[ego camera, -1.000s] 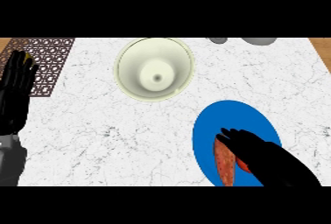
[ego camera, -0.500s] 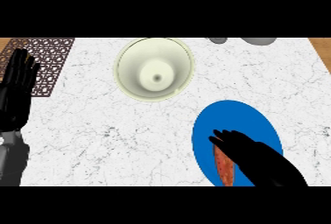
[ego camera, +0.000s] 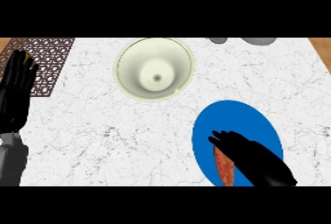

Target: Pick the sweet potato from the plate and place it in the bowl

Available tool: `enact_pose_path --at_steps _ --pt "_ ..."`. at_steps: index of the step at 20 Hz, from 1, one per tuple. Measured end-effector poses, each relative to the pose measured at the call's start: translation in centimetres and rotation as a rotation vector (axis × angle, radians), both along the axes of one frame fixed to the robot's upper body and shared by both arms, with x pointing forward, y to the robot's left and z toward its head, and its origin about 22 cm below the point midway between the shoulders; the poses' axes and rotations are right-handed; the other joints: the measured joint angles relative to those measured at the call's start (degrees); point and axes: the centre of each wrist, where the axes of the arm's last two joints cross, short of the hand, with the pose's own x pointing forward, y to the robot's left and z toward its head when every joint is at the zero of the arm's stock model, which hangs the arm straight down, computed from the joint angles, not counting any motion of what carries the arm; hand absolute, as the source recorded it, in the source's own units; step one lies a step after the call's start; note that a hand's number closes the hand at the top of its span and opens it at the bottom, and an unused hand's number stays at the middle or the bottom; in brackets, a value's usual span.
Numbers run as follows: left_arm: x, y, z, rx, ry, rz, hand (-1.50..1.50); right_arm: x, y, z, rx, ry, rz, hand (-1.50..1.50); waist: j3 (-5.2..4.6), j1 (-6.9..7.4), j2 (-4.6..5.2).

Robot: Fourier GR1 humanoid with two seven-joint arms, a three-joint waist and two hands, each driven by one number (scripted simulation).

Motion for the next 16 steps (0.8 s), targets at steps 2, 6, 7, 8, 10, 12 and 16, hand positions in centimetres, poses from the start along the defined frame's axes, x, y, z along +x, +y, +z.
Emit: enact_pose_path --at_steps 2,6,7,8,10,12,16 --pt "-0.3 -0.1 0.0 -0.003 -0.002 0.000 0.00 -0.1 0.5 -0.8 -0.004 0.006 -0.009 -1.50 0.00 0.03 0.00" --pt "0.1 0.2 0.1 -0.003 -0.002 0.000 0.00 0.5 0.8 -1.7 -0.022 0.023 -0.029 -1.50 0.00 0.00 0.00" --pt "0.0 -0.1 0.0 -0.005 -0.002 -0.001 0.00 0.9 0.8 -1.8 -0.029 0.029 -0.039 -1.50 0.01 0.04 0.00" --pt "-0.1 0.0 0.3 -0.003 0.000 -0.003 0.00 0.8 0.8 -1.8 -0.032 0.032 -0.048 -1.50 0.00 0.03 0.00" --pt "-0.6 -0.1 0.5 -0.006 -0.001 -0.004 0.00 1.0 0.9 -2.1 -0.039 0.034 -0.060 -1.50 0.01 0.08 -0.01" --pt "-0.8 0.2 0.4 -0.004 -0.002 -0.004 0.00 1.9 1.1 -2.8 -0.042 0.029 -0.064 1.50 0.00 0.12 -0.01" --pt "-0.7 0.1 -0.2 -0.007 -0.004 0.003 0.00 2.3 0.3 -2.9 -0.014 -0.031 -0.029 1.50 -0.07 0.02 -0.08"
